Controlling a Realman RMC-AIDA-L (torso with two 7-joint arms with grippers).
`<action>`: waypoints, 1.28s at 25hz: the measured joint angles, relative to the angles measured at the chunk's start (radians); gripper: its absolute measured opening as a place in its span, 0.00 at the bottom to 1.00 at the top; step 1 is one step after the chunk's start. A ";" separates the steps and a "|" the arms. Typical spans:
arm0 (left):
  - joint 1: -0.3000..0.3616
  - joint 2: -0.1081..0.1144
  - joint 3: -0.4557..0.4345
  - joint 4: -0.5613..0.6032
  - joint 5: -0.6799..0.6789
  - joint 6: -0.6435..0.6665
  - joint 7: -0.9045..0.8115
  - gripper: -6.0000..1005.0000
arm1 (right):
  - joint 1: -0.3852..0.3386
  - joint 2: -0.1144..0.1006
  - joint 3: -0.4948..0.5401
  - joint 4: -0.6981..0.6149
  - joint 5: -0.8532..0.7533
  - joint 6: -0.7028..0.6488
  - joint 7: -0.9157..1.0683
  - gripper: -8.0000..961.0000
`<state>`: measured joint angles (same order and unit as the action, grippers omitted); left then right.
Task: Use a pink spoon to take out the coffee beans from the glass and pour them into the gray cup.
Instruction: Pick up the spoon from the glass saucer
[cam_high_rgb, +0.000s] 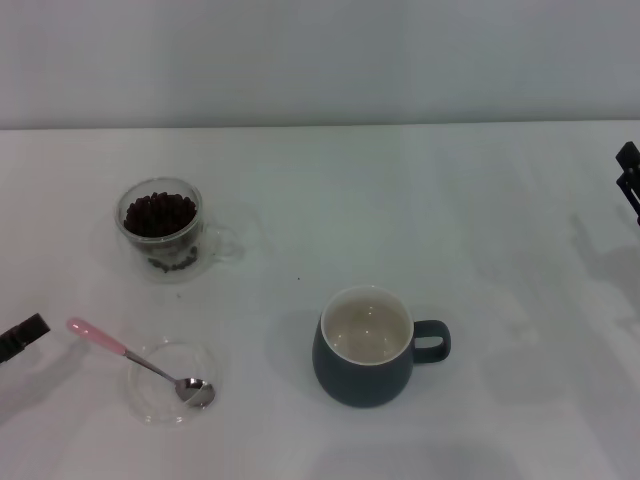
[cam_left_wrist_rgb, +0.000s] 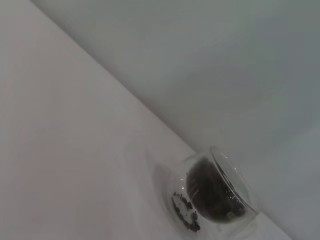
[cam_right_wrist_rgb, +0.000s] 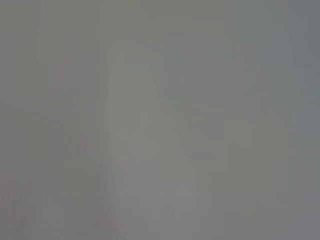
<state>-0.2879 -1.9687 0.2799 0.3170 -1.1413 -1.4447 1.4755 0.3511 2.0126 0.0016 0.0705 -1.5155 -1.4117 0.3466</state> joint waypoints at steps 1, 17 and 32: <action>-0.001 -0.004 -0.001 0.000 -0.002 0.001 0.007 0.89 | 0.000 0.000 0.000 0.000 0.000 0.002 0.000 0.72; -0.030 -0.030 0.004 -0.009 -0.001 0.076 0.023 0.88 | 0.038 0.000 0.012 -0.009 0.002 0.056 0.000 0.72; -0.078 -0.048 0.002 -0.015 0.035 0.135 0.024 0.88 | 0.078 -0.001 0.050 -0.034 0.006 0.109 0.000 0.72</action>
<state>-0.3661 -2.0162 0.2818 0.3022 -1.1059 -1.3099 1.4999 0.4294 2.0114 0.0518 0.0368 -1.5096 -1.3028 0.3466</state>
